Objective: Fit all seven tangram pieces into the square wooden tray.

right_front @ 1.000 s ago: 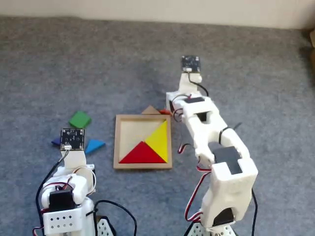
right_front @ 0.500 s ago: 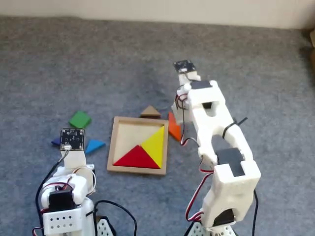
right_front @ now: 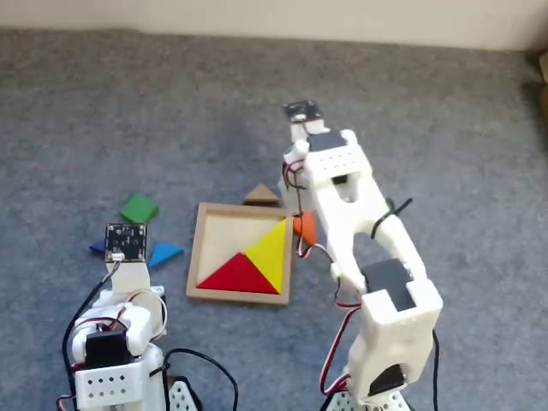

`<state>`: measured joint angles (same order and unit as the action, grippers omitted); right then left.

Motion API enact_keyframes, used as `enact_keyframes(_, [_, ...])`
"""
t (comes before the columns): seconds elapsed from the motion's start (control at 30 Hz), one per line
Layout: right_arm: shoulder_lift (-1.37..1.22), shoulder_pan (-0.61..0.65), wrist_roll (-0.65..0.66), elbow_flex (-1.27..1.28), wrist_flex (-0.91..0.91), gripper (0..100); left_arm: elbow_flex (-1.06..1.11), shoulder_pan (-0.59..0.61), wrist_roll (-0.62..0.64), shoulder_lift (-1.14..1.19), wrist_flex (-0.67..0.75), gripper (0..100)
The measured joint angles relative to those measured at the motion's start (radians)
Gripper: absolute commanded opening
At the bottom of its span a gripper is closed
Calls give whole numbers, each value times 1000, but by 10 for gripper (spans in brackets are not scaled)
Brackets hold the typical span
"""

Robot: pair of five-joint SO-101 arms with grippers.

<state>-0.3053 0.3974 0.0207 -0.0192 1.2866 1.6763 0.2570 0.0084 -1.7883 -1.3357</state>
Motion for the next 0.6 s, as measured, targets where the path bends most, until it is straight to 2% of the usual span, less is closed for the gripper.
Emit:
enact_keyframes(0.37, [0,35,-18,95,-195,226,0,0,0,0,0,13])
enact_keyframes(0.6, [0,20,-18,114,-212,224,0,0,0,0,0,13])
